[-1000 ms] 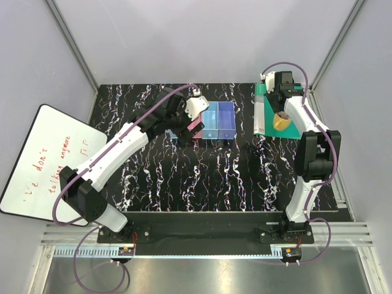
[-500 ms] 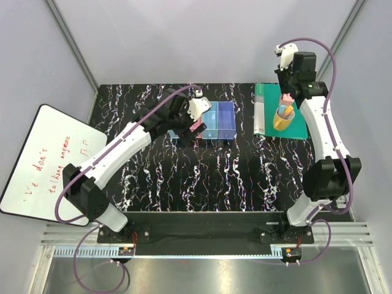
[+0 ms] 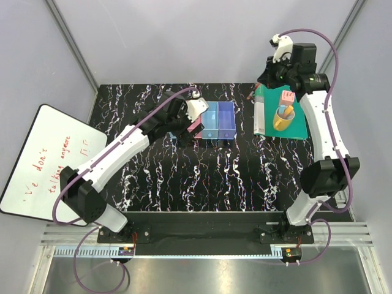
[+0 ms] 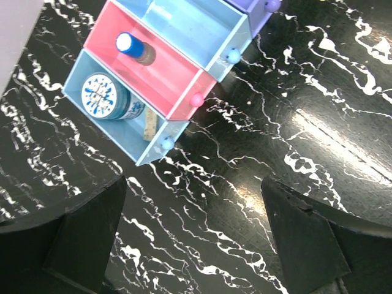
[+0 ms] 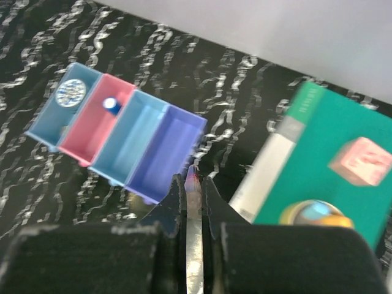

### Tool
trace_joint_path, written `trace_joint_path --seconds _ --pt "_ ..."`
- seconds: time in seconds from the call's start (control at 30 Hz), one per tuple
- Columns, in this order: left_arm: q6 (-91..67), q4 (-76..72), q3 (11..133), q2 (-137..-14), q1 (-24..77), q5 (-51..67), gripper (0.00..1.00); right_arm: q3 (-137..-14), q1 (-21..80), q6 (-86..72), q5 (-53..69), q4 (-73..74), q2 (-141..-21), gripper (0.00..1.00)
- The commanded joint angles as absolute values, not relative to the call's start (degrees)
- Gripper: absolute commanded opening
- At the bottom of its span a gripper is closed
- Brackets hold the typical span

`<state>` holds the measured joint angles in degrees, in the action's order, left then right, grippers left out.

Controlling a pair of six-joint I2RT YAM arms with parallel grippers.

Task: Sort the stationery into containers
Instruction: Place the pen in the storage box.

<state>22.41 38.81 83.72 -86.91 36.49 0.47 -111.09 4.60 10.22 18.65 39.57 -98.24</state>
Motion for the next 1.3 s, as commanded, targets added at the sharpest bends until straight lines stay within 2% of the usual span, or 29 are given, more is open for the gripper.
trace_joint_path --seconds 0.0,0.33,0.77,0.93,1.2,1.23,1.27 --pt "22.24 35.86 82.79 -83.58 36.56 -2.28 0.99 -114.17 6.67 6.68 25.93 41.31 -102.39 0.00" --pt "22.32 35.86 82.09 -83.50 36.21 -2.99 0.99 -116.02 9.75 8.35 25.66 41.48 -112.75 0.00" --pt "23.29 35.86 83.23 -85.43 34.45 -1.76 0.99 -111.71 15.99 12.13 24.61 42.54 -117.95 0.01" --pt "23.20 35.95 83.23 -85.87 33.58 -0.62 0.99 -111.45 16.96 12.83 22.50 42.45 -120.32 0.12" --pt "22.59 35.51 82.62 -86.04 31.99 1.84 0.99 -111.36 17.23 14.06 19.87 42.19 -123.05 0.20" --pt "22.67 35.51 82.53 -85.96 31.82 2.11 0.99 -111.44 17.40 14.15 19.60 42.10 -123.22 0.23" --pt "22.68 35.51 82.27 -85.96 31.56 2.28 0.99 -111.53 17.40 14.24 19.08 41.84 -123.48 0.32"
